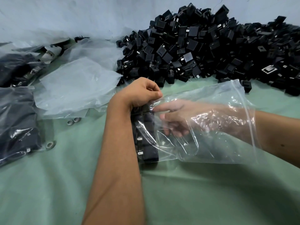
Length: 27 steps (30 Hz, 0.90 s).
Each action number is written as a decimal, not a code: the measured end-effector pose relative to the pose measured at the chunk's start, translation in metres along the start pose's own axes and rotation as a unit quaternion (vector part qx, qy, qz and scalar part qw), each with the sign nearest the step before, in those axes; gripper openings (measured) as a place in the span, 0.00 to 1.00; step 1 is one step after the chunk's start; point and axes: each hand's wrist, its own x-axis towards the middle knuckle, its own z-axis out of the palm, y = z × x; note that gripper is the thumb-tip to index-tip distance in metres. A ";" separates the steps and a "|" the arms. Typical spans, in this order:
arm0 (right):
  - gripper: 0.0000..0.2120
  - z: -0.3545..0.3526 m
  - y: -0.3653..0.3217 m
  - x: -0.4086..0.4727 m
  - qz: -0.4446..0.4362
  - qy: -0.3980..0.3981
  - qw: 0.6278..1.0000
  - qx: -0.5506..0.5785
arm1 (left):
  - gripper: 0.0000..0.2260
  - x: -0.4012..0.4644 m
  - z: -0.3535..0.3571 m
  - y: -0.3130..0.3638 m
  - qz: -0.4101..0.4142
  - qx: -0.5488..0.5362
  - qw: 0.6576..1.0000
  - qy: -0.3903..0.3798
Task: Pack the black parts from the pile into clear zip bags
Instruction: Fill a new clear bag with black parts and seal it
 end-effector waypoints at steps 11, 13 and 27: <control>0.12 -0.014 -0.022 -0.013 0.021 -0.047 0.989 -0.139 | 0.06 -0.003 -0.002 0.002 -0.003 -0.011 1.000 0.001; 0.06 -0.015 -0.024 -0.025 0.043 -0.098 0.988 -0.113 | 0.05 -0.005 -0.003 0.003 -0.009 -0.006 1.000 0.004; 0.19 -0.004 -0.021 -0.028 0.042 -0.228 0.959 -0.162 | 0.14 -0.026 -0.041 -0.023 -0.079 -0.001 0.997 0.017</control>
